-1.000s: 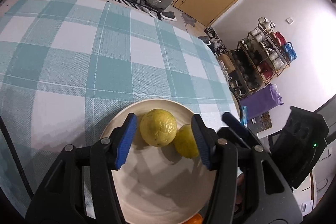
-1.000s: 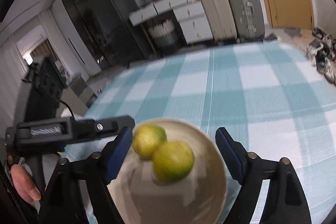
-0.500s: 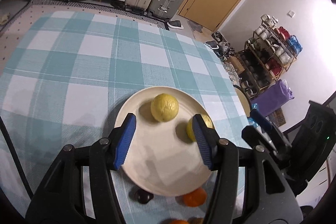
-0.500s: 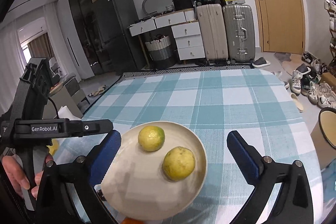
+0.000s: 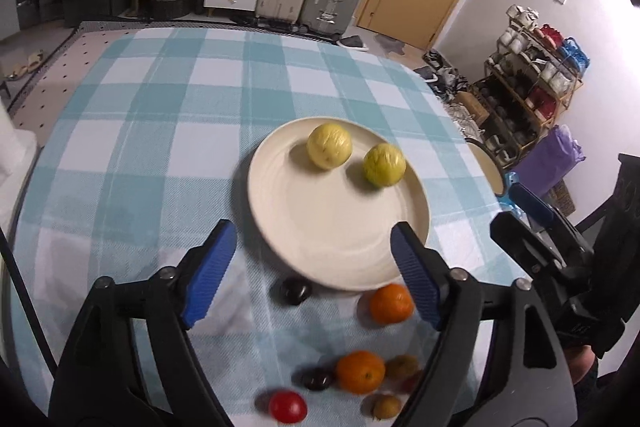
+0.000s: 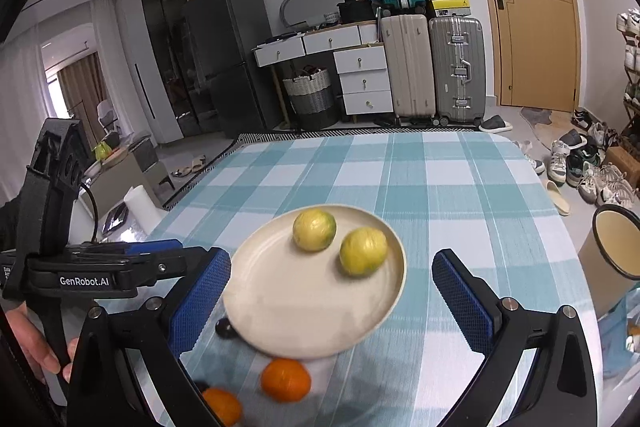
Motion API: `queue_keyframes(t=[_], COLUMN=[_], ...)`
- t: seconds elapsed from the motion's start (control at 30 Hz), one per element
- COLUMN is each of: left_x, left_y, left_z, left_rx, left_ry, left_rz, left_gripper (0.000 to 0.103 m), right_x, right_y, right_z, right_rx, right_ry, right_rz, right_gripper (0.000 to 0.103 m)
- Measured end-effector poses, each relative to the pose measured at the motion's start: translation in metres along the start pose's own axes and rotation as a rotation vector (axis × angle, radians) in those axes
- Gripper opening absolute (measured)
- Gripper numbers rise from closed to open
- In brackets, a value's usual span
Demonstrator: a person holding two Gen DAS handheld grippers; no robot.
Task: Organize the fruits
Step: 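Lift both open grippers away from the plate back toward the fruits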
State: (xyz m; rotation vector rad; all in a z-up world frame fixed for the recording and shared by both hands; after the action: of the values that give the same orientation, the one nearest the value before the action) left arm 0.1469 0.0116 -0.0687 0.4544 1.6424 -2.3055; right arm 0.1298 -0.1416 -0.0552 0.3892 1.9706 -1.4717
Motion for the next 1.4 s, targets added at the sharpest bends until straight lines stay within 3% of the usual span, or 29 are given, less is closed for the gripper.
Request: queue_keyframes(t=[0.27,0.47,0.7,1.4], left_x=[0.038,0.064,0.085,0.141], left_y=[-0.029,-0.040,-0.045,-0.009], left_z=[0.003,0.005,-0.001,-0.021], left_rx=[-0.053,-0.071,-0.104,-0.092], left_ry=[0.001,0.023,0.008,-0.003], left_rz=[0.032,0.046,0.056,-0.073], left_gripper=[0.085,0.101,0.102,0.102], right_x=[0.032,0.054,0.073,0.114], right_y=[-0.019,-0.035,-0.048,-0.061], right_z=[-0.020,-0.034,-0.044,-0.044], right_rx=[-0.021,-0.020,-0.026,-0.036], right_ry=[-0.026,-0.040,-0.052,-0.029], right_rz=[-0.023,-0.021,-0.021,-0.056], right_gripper=[0.103,0.103,0.103,0.103])
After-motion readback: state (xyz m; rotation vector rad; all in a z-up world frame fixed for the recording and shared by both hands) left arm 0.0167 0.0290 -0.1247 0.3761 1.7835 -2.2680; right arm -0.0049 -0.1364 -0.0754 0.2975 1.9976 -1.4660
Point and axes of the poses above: each gripper's, at about its wrist camera, not at the fingertips, and y roughly the way its jaws point, z to its right, x to its underside, the point moved 7 cm from there along y, roughly the way its jaws point, and after that the axes turned 14 degrees about -z, right-handed, at the moved point
